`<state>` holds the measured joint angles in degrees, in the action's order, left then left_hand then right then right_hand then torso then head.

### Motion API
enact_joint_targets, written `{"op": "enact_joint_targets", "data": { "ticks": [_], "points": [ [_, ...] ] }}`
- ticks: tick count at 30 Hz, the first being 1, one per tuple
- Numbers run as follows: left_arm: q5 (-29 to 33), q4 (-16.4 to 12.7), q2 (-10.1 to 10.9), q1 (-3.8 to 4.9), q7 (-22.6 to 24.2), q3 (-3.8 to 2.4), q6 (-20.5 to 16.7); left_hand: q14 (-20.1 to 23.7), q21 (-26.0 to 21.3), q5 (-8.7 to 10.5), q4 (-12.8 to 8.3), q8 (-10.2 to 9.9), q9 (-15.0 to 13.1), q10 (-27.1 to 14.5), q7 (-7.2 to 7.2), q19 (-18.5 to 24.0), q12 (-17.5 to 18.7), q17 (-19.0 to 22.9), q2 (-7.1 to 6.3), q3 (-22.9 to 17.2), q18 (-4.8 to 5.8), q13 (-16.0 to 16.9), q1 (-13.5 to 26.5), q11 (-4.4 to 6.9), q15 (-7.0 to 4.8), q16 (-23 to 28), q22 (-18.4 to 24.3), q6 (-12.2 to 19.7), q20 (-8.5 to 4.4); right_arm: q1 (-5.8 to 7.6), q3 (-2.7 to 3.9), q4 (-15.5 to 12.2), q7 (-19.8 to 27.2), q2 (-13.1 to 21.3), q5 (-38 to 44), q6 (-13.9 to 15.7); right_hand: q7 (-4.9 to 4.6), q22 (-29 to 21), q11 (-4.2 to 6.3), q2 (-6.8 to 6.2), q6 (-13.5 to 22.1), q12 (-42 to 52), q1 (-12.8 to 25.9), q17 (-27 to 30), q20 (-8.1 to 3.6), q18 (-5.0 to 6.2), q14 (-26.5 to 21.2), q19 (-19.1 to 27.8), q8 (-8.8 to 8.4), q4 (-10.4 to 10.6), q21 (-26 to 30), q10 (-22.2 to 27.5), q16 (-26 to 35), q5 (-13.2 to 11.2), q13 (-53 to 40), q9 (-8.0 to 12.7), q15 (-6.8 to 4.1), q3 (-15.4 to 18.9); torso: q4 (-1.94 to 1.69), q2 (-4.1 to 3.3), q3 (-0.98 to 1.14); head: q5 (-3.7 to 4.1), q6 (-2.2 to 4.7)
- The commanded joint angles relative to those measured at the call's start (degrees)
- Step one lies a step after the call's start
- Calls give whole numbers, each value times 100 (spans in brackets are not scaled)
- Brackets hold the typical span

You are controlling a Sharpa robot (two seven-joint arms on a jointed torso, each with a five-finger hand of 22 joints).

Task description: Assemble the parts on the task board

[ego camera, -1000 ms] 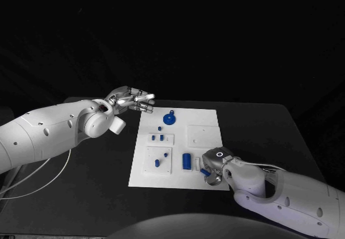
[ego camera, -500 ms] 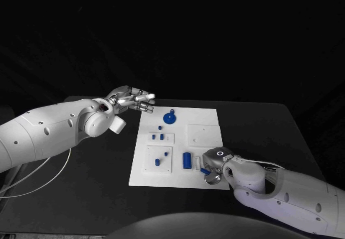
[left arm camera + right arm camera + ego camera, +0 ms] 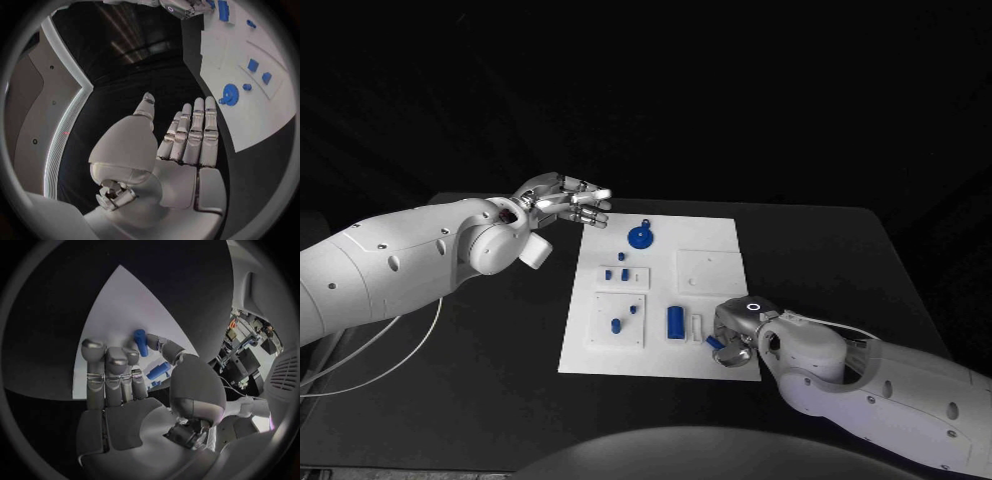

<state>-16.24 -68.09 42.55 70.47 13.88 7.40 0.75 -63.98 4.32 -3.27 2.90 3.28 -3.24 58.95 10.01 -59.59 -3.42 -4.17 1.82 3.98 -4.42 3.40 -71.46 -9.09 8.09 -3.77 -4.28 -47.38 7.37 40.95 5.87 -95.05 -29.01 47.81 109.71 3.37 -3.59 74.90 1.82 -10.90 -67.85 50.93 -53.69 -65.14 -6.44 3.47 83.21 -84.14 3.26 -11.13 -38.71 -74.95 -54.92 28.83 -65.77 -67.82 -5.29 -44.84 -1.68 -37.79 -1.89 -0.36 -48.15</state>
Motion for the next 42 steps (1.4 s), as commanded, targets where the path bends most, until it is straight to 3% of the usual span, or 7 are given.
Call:
{"op": "enact_joint_targets", "data": {
  "ticks": [1, 12, 17, 25, 42],
  "points": [
    [-38, -14, -4, 2, -2, -2, 112, 7, -11, 1, 4, -5, 4, 3, 11, 34, -9, -2, -41, -10, 31, 2, -7, -18, 3, 26, 5, 35, 8, -111, -34, 115, -354, 107, -437, -238, 10, 441, 81, 213, -59, 35, -309, 8, -32, -6, 31, -284, 38, 17, -47, -121, -8, 7, 11, 5787, -20, 124, 7, 2, -2, 0, 5],
    [-57, -13, -10, 2, -27, -1, 155, 14, -13, 3, -1, -6, 5, -2, 11, 36, -8, 0, -42, -8, 32, 2, -10, -20, 5, 27, 5, 45, 9, -79, 261, -14, -652, 164, -1139, 375, 13, 450, 89, 166, -77, 34, -364, 10, -51, 0, 26, -290, 37, 3, -86, -128, -6, 185, 13, 5803, -39, 203, -2, -1, -1, 13, 13],
    [-67, -12, -11, 2, -40, -1, 171, 15, -13, 3, -7, -6, 5, -1, 12, 39, -8, -1, -42, -8, 32, 2, -13, -20, 6, 26, 5, 45, 10, -30, 352, -32, -711, 159, -1532, 474, 12, 446, 89, 165, -74, 28, -379, 13, -54, 3, 24, -288, 38, 3, -80, -125, 0, 271, 13, 5815, -41, 274, 0, -1, -4, 6, 10],
    [-82, -10, -16, 2, -59, 0, 195, 15, -13, 3, -7, -6, 5, -1, 12, 39, -8, -1, -42, -8, 32, 2, -13, -20, 6, 26, 5, 45, 10, 73, 397, -1, -746, 84, -2070, 495, 11, 441, 88, 187, -66, 19, -404, 23, -58, 7, 21, -287, 38, 1, -61, -114, 22, 378, 12, 5831, -47, 432, -4, 0, -3, 3, 14],
    [-97, 9, -41, 2, -84, 1, 232, 19, -13, 3, -18, -4, 4, -5, 12, 42, -9, -1, -44, -8, 32, 2, -21, -22, 6, 26, 5, 48, 11, 152, 405, 166, -695, -238, -2515, 169, 8, 437, 81, 249, -49, 9, -411, 29, -51, 3, 21, -284, 37, -3, -30, -98, 39, 450, 14, 5847, -39, 591, -7, 0, -6, 30, 3]
  ]
}}
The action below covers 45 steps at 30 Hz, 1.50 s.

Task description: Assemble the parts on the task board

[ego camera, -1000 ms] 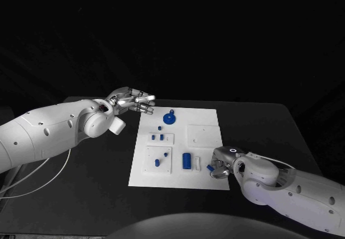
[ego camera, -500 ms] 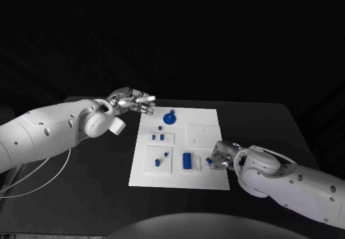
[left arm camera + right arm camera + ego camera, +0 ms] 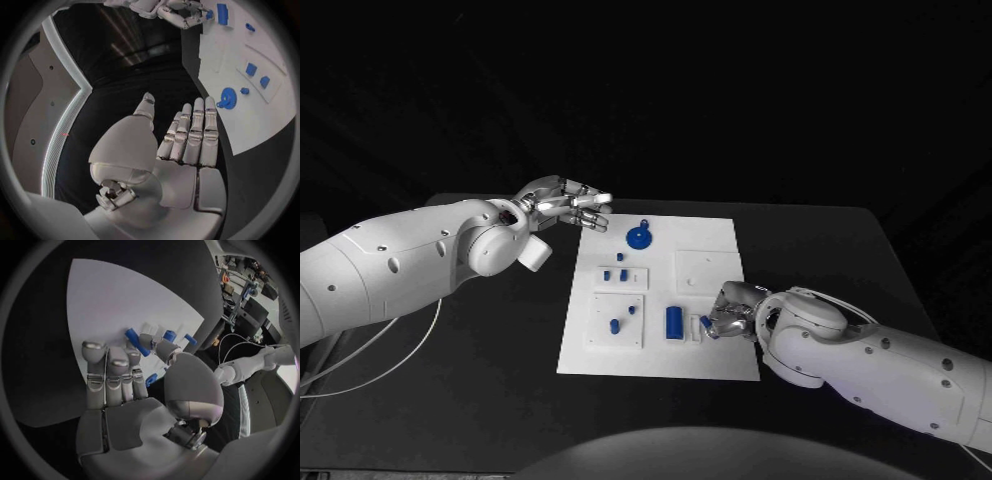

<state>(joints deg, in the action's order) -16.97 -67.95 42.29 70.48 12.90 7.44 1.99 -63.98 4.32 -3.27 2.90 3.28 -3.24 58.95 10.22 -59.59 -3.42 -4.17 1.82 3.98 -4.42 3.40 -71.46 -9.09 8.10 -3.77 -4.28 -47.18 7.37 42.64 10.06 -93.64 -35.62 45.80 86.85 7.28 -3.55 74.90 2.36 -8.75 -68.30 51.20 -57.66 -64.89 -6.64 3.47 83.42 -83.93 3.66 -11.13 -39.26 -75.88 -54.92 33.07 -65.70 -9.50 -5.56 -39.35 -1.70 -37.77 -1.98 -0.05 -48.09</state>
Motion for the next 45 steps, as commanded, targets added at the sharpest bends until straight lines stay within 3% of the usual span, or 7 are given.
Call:
{"op": "enact_joint_targets", "data": {
  "ticks": [1, 18, 26, 35, 37, 38, 45],
  "points": [
    [-25, -5, -15, 2, 13, -2, 111, 19, -13, 3, -18, -4, 4, -5, -9, 42, -9, -1, -44, -8, 32, 2, -21, -22, 6, 26, 5, 28, 11, -15, -15, 34, -36, -55, -241, -228, 4, 437, 28, 37, -2, -16, -14, 6, -30, 3, -1, -306, -1, -3, 26, -5, 42, 20, 6, 16, -11, 57, -2, -1, 5, -1, -4],
    [-74, -5, -24, 2, -26, 0, 155, 24, -13, 3, -11, -6, 5, -13, -7, 46, -9, -1, -43, -6, 31, 2, -10, -22, 9, 27, 6, 40, 13, 88, -15, 254, -82, -293, -131, -502, 7, 432, 26, 72, 2, -36, 2, 10, -25, 0, 2, -305, -2, 12, 59, 3, 52, 32, 27, 25, -6, 196, 3, -3, 4, -24, -9],
    [-84, -10, -20, 2, -42, 1, 167, 31, -15, 4, 0, -7, 6, -24, -4, 50, -8, 0, -49, -9, 32, 2, -7, -25, 12, 27, 7, 57, 15, 93, -15, 263, -68, -319, -232, -539, 27, 424, 30, 111, -16, -41, -7, 7, -21, -9, 11, -313, -2, 99, 61, -10, 45, -211, 49, 18, -3, 410, -3, -1, 6, -41, -7],
    [-92, -13, -17, 2, -67, 2, 189, 33, -15, 5, 9, -7, 6, -26, -4, 52, -9, -1, -52, -12, 31, 2, -5, -26, 12, 27, 7, 60, 16, 94, -15, 248, -64, -315, -365, -614, 62, 400, 26, 144, -36, -17, -75, 18, -12, -14, 18, -313, -3, 264, 113, -31, 49, -861, 52, 17, 6, 766, 4, -1, 5, -56, -17],
    [-98, -15, -13, 2, -75, 2, 195, 33, -15, 5, 9, -7, 6, -26, -4, 52, -9, -1, -52, -12, 31, 2, -5, -26, 12, 27, 7, 60, 16, 94, -15, 245, -61, -316, -393, -612, 77, 396, 23, 149, -41, -4, -80, 19, -8, -16, 21, -315, -4, 375, 113, -45, 47, -1384, 52, 25, 11, 875, 4, -2, 6, -61, -22],
    [-101, -16, -12, 2, -77, 2, 197, 33, -15, 5, 9, -7, 6, -26, -4, 52, -9, -1, -52, -12, 31, 2, -5, -26, 12, 27, 7, 60, 16, 94, -15, 244, -59, -315, -399, -610, 79, 391, 22, 143, -48, -4, -124, 19, -7, -15, 22, -316, 0, 453, 116, -45, 44, -1489, 57, 32, 9, 919, 4, -2, 7, -64, -25],
    [-114, -10, -7, 2, -96, 2, 216, 33, -15, 5, 9, -7, 6, -26, -4, 52, -9, -1, -52, -12, 31, 2, -5, -26, 12, 27, 7, 60, 16, 94, -15, 217, -59, -313, -383, -611, 90, 379, 23, 74, -65, 4, -206, 25, -9, -16, 22, -316, -2, 645, 120, -47, 43, -1594, 68, 61, 10, 967, 6, -3, 7, -77, -29]
  ]
}}
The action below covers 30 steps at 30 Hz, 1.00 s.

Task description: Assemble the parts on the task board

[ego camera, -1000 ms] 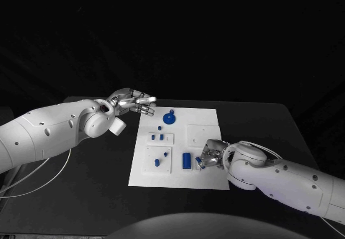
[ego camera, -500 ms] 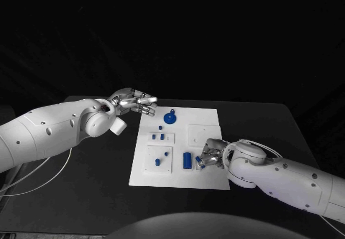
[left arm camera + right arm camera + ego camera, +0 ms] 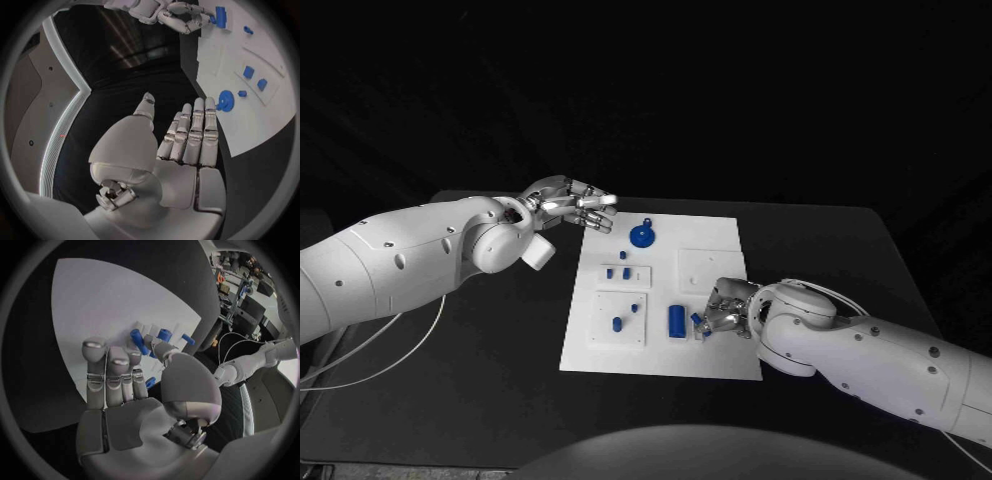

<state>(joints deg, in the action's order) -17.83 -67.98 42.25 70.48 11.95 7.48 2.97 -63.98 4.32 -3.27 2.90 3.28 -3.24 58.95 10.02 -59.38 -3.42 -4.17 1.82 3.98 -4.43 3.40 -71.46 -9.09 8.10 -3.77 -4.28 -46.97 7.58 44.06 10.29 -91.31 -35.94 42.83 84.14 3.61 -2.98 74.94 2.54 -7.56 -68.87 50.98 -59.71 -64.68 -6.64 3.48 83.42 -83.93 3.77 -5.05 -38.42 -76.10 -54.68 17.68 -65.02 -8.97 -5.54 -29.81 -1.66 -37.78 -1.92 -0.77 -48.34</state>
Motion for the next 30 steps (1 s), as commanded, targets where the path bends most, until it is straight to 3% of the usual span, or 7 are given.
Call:
{"op": "enact_joint_targets", "data": {
  "ticks": [1, 21, 30],
  "points": [
    [-28, -3, -4, 2, -4, -2, 123, 33, -15, 5, 9, -7, 6, -26, 16, 31, -9, 0, -52, -12, 32, 2, -5, -26, 13, 27, 7, 39, -5, -47, -38, -19, -30, -15, -103, -248, 33, 376, 5, -46, -9, 27, -3, 3, -9, -16, 24, -316, -14, 41, 33, -24, 18, -62, 0, 8, 8, 15, 2, -2, 1, -6, -3],
    [-41, 28, -10, 1, -27, 3, 157, 40, -15, -4, 9, -8, 7, -37, 18, 37, -8, -1, -56, -26, 30, 2, -20, -29, 15, 27, 7, 51, -2, -47, -37, -126, -116, 25, 176, -150, 92, 377, 32, -88, -169, 61, 23, -7, -15, -38, 36, -321, -10, 226, -18, -89, -18, -134, 9, -2, 0, 37, 0, -3, 3, -2, -8],
    [-52, 29, -12, 1, -40, 5, 167, 43, -14, -8, 1, -7, 7, -38, 19, 36, -9, -1, -57, -27, 30, 2, -26, -29, 16, 27, 6, 54, -1, -47, -37, -167, -114, 36, 199, -107, 109, 378, 42, -113, -247, 55, 216, 9, -22, -55, 36, -321, -12, 380, -66, -144, -41, -288, 42, 156, -4, -145, 3, -3, 2, 5, -16]
  ]
}}
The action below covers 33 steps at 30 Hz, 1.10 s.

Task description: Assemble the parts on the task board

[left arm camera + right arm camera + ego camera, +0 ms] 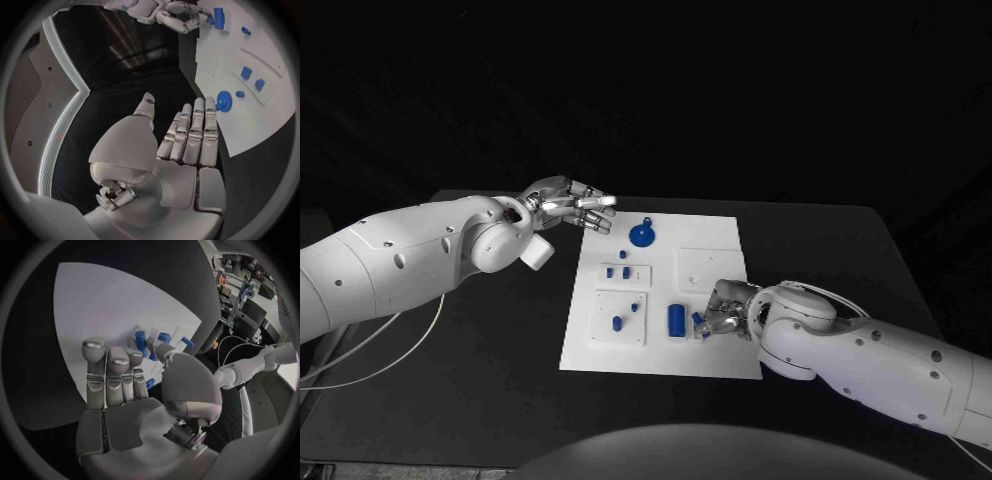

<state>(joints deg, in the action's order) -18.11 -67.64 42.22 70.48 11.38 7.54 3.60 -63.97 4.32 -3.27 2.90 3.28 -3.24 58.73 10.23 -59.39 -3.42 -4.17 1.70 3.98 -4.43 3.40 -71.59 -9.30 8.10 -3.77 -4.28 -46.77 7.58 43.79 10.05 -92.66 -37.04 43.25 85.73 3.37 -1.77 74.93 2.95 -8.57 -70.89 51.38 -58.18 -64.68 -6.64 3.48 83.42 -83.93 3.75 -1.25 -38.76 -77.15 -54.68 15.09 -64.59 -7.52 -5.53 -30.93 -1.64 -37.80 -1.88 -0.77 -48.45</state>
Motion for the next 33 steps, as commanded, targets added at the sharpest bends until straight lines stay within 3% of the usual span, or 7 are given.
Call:
{"op": "enact_joint_targets", "data": {
  "ticks": [1, 20, 23, 25, 33],
  "points": [
    [-26, -5, -9, 2, 16, -1, 104, 42, -14, -8, 1, -8, 7, -17, -2, 36, -9, -1, -45, -27, 30, 2, -14, -8, 16, 27, 6, 33, -1, -20, -13, -36, -4, -5, 40, -81, -12, 380, 1, -13, -44, 15, 63, 9, -22, -55, 36, -321, -11, 0, -32, -39, -41, -29, -1, 11, -5, -33, 2, 0, -2, 5, -5],
    [-45, -7, -9, 2, -12, 3, 120, 42, -14, -8, 1, -8, 7, -17, -2, 36, -9, -1, -45, -27, 30, 2, -14, -8, 16, 27, 6, 33, -1, -21, -4, -112, 6, 20, -25, -28, -4, 375, 0, -55, -84, 50, 343, 27, -21, -61, 35, -320, -11, 221, -59, -82, -70, -332, -18, 62, -2, -103, 3, 1, -3, 8, -16],
    [-46, -8, -12, 2, -16, 4, 135, 42, -14, -8, 1, -8, 7, -17, -2, 36, -9, -1, -45, -27, 30, 2, -14, -8, 16, 27, 6, 33, -1, -21, -3, -117, 6, 23, -31, -18, -5, 374, -4, -88, -89, 51, 402, 32, -18, -59, 35, -321, -11, 359, -65, -87, -74, -692, -17, 65, 1, -89, -2, 2, -2, 8, -13],
    [-49, -9, -11, 2, -19, 5, 138, 51, -17, -11, -6, -9, 8, -23, -1, 44, -8, 0, -45, -30, 31, 2, -17, -9, 18, 29, 8, 45, 2, -21, -2, -118, 5, 25, -34, -24, -6, 374, -7, -115, -91, 46, 387, 34, -16, -57, 35, -321, -9, 418, -69, -87, -79, -758, -14, 66, 3, -98, -5, 2, -2, 10, -15],
    [-58, -9, -12, 2, -21, 8, 141, 63, -18, -10, -8, -10, 9, -33, 1, 51, -8, 0, -50, -31, 31, 2, -18, -12, 22, 28, 8, 60, 4, -21, 0, -112, 5, 28, -37, -28, -7, 368, -8, -144, -88, 36, 364, 50, -16, -54, 28, -318, -10, 479, -61, -81, -67, -788, -6, 67, 3, -91, 0, 0, -4, 11, -15]
  ]
}}
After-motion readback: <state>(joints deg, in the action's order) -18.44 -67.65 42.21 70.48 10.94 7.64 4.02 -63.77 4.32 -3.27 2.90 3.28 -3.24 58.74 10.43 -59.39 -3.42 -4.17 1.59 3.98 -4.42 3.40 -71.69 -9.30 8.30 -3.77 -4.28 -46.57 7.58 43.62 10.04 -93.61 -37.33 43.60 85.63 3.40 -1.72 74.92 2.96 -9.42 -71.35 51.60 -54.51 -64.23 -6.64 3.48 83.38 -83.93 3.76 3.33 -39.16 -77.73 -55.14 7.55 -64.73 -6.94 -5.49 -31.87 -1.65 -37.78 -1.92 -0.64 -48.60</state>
